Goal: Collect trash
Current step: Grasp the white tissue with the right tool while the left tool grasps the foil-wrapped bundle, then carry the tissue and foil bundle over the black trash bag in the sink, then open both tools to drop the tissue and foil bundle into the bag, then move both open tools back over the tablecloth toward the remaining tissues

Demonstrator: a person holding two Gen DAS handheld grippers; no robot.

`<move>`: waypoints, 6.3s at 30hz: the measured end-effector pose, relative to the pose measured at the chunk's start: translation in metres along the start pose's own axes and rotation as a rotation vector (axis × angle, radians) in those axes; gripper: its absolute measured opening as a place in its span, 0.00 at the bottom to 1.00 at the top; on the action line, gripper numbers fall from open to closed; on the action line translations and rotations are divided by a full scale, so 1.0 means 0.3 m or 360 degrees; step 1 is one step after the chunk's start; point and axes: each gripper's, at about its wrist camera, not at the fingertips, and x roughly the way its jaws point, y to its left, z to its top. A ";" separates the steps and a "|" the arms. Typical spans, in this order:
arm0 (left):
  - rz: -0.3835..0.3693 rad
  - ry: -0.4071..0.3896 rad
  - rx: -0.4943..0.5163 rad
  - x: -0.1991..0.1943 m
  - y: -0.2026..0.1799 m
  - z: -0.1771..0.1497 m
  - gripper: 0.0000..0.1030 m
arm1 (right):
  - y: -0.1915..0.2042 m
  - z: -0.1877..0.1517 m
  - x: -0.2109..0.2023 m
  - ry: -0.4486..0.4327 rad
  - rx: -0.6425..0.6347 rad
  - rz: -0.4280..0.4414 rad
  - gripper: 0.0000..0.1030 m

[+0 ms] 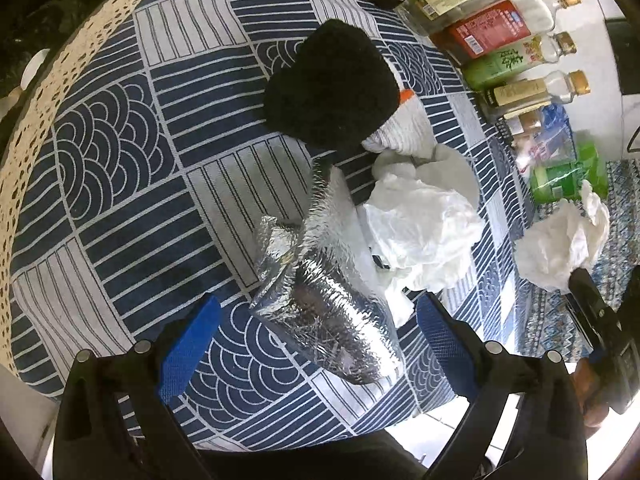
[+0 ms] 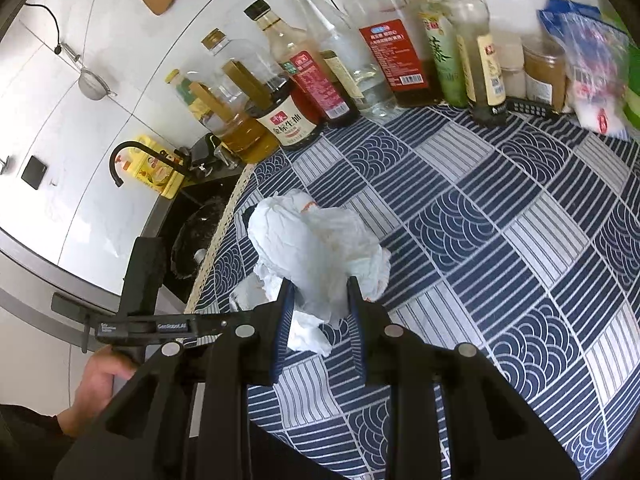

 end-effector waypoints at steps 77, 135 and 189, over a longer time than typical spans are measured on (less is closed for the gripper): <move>0.0000 -0.0272 -0.0020 -0.677 1.004 0.295 0.61 | 0.970 0.037 0.989 0.0441 -0.0159 -0.0006 0.27; -0.0027 -0.0254 -0.0116 -0.763 1.238 0.521 0.76 | 1.132 0.240 1.224 0.0425 -0.0134 -0.0098 0.42; 0.0157 -0.0137 0.0376 -0.455 0.458 0.228 0.93 | 0.425 -0.034 0.320 -0.0138 0.0089 -0.0551 0.75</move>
